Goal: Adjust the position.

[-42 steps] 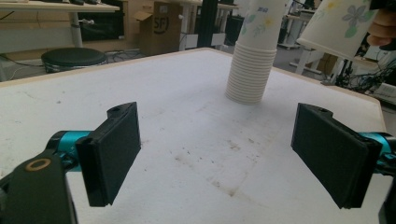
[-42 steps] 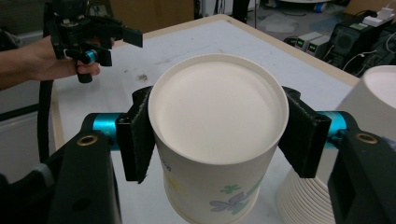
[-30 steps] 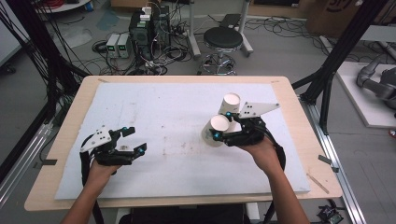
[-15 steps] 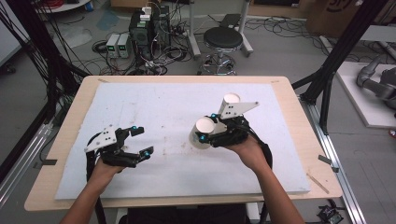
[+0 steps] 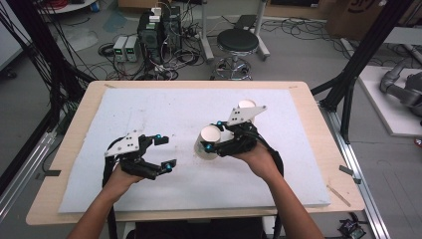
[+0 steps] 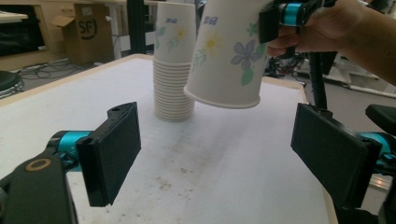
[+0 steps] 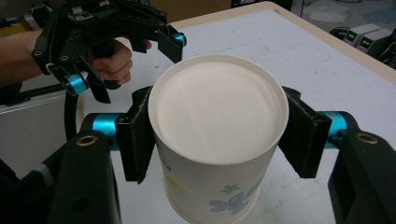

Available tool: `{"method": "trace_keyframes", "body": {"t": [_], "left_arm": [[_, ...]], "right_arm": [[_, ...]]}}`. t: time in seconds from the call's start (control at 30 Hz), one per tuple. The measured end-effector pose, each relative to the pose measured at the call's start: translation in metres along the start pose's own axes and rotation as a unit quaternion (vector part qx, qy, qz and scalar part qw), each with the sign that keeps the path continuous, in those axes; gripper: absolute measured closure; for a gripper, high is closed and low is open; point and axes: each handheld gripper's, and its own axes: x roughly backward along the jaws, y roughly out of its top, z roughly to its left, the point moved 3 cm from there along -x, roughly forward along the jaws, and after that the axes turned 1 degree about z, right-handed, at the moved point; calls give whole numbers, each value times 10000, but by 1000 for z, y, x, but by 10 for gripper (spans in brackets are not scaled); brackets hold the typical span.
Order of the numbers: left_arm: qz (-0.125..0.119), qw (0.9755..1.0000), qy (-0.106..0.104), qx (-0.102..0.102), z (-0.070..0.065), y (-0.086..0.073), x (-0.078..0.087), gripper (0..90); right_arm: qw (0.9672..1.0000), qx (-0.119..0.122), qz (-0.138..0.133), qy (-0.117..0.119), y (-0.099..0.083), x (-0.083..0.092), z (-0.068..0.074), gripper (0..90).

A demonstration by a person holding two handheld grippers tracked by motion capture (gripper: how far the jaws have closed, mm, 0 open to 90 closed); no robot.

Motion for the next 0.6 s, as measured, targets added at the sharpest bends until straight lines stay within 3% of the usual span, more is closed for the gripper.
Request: {"method": "trace_keyframes", "body": {"t": [0.37,0.6], "left_arm": [[276,9990,-248,-244,-1,9,-36,159],[276,9987,-342,-269,-3,9,-51,159]], "right_arm": [[9997,11,55,223,2,-9,6,357],[9995,4,142,291,3,-13,8,357]]}}
